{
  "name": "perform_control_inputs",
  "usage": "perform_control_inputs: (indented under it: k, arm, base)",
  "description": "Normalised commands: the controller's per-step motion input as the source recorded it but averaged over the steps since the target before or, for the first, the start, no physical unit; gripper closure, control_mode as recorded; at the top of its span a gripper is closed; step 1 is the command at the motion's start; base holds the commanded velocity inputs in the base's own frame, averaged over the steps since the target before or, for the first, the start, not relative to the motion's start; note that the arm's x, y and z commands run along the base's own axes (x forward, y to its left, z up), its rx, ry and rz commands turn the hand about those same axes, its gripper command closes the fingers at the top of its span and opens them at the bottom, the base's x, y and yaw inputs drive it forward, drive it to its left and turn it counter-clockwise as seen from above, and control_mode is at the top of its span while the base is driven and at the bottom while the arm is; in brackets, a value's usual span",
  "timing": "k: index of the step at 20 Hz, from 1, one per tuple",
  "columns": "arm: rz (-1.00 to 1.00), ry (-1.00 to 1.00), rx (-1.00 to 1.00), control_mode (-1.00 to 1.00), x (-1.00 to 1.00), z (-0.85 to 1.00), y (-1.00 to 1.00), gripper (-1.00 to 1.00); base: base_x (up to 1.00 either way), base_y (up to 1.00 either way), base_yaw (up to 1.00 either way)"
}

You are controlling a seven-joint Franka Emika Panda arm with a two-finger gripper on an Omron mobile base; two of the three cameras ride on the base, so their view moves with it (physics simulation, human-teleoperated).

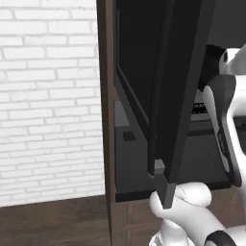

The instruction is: Pick the bell pepper from the sink and place it in the bowl. Then pick the bowl and place it in the microwave. Then close the microwave door and press the start button.

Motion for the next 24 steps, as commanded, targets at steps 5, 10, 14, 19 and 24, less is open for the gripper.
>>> perform_control_inputs:
  k: [5, 10, 14, 19, 24]
  arm:
    - [0.05, -0.11, 0.0, -1.0, 0.45, 0.17, 0.0, 1.0]
    - [0.09, -0.02, 0.0, -1.0, 0.52, 0.23, 0.0, 1.0]
    - [0.12, 0.0, 0.0, -1.0, 0.54, 0.23, 0.0, 1.0]
    - [0.03, 0.0, 0.0, -1.0, 0.35, 0.19, 0.0, 1.0]
    - [0.03, 0.02, -0.01, -1.0, 0.39, 0.0, 0.0, 1.0]
  base:
    - [0.0, 0.0, 0.0]
    - [0.0, 0.0, 0.0]
    - [0.0, 0.0, 0.0]
    - [0.0, 0.0, 0.0]
    - [0.0, 0.0, 0.0]
